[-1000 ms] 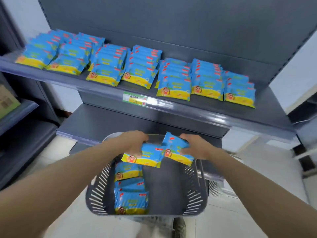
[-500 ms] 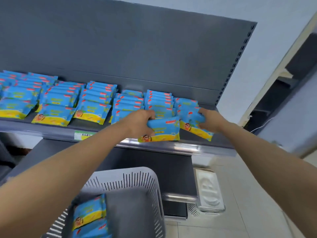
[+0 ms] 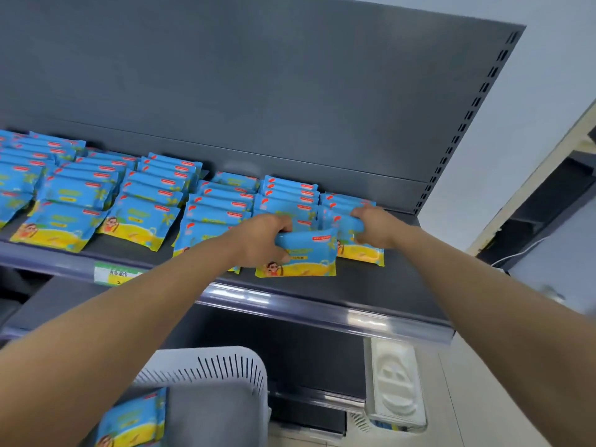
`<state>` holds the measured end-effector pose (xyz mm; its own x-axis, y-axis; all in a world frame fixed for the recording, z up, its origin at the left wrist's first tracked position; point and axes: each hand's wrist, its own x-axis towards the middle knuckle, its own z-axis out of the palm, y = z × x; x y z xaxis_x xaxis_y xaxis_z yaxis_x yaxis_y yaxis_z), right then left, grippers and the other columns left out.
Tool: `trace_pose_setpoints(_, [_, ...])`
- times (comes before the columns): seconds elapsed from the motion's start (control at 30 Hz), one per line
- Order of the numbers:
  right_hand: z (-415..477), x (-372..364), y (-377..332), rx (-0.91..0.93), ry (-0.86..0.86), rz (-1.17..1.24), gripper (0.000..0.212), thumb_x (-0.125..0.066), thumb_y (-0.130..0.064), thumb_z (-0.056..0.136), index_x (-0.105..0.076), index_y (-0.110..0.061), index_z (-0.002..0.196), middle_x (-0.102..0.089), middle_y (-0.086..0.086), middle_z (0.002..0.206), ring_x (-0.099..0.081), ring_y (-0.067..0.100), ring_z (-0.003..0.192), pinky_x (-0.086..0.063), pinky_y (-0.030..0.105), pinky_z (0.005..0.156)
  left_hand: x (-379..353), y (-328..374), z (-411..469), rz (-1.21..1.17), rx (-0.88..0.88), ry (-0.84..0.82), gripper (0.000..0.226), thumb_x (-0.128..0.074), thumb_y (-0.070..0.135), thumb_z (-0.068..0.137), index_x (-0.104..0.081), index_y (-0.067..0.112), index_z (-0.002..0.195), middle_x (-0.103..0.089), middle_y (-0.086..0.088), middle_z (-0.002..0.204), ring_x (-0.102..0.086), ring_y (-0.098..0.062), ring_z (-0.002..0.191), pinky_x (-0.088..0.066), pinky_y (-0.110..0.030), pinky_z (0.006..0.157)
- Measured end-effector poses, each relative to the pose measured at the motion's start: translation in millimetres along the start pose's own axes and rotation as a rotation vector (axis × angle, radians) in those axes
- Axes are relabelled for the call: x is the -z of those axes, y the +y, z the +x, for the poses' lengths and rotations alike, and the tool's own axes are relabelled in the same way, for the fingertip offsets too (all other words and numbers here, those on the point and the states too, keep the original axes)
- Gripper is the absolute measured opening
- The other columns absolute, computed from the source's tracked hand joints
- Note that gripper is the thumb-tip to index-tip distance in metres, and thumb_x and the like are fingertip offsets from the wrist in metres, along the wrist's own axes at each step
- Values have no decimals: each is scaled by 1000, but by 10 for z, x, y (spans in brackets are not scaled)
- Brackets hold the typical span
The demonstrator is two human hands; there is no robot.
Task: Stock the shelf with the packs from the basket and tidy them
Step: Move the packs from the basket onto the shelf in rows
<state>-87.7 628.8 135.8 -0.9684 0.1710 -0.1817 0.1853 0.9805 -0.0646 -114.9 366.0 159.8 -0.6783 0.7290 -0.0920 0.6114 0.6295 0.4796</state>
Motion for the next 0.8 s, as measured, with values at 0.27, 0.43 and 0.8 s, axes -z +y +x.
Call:
trace_pose_setpoints(0.27, [174, 28, 214, 2, 98, 171, 47, -71, -15, 80, -52, -10, 122, -46, 13, 130, -49, 27, 118, -40, 28, 94, -214, 238, 357, 15, -36, -82, 26, -73, 20, 78, -55, 17, 97, -53, 2, 93, -50, -15, 82, -39, -23, 66])
trace_pose_setpoints(0.43, [19, 137, 302, -52, 238, 363, 33, -50, 0, 88, -56, -7, 121, -57, 14, 124, -57, 26, 106, -50, 27, 81, -437, 464, 704, 30, -84, -83, 46, -74, 22, 77, -56, 11, 118, -58, -3, 116, -55, -22, 105, -45, -31, 86])
trace_pose_setpoints(0.8, [-621, 220, -56, 25, 462, 372, 27, -53, -4, 88, -61, -5, 114, -62, 13, 114, -60, 25, 102, -47, 31, 89, -599, 439, 807, 172, -174, 199, 48, -65, 26, 82, -52, 16, 127, -49, -8, 130, -38, -27, 126, -31, -37, 105])
